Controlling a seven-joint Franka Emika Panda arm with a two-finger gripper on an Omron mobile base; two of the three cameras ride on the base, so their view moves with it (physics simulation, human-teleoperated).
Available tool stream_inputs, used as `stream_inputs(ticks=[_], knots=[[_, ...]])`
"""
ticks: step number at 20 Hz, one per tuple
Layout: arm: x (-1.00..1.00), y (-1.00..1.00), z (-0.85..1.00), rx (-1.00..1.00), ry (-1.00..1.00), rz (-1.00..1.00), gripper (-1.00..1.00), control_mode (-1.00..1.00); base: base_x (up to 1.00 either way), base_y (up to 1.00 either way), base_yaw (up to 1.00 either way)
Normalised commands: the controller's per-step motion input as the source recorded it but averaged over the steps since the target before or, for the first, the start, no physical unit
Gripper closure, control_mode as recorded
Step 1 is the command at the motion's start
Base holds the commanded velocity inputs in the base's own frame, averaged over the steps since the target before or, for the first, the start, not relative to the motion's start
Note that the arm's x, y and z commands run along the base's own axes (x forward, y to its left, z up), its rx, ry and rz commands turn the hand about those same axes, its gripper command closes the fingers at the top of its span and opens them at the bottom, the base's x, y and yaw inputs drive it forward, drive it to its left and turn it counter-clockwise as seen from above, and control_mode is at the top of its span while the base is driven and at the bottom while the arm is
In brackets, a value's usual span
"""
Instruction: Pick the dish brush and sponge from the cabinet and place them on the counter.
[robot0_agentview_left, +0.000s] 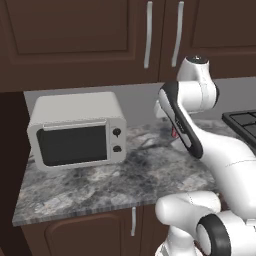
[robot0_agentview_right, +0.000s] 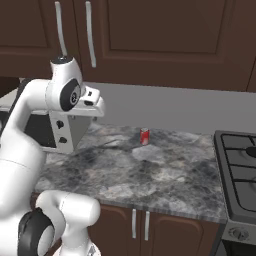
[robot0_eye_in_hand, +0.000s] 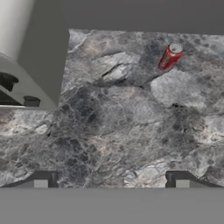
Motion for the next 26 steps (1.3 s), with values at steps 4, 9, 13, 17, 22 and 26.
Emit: stream_inputs(ticks=[4,9,13,17,22,26], knots=[[-0.35,-0.06,0.37,0.02,-0.31,0.0,-1.0,-1.0,0.0,0.0,0.0],[-0.28,-0.05,0.42,0.02,-0.33,0.0,-1.0,-1.0,0.0,0.0,0.0],[-0.28,-0.04,0.45,0.03,-0.3,0.0,-1.0,-1.0,0.0,0.0,0.0],[-0.3,-0.04,0.5,0.01,-0.35,0.0,-1.0,-1.0,0.0,0.0,0.0],[-0.28,-0.05,0.49,0.01,-0.36,0.0,-1.0,-1.0,0.0,0.0,0.0],[-0.3,-0.08,0.49,0.02,-0.36,0.0,-1.0,-1.0,0.0,0.0,0.0]])
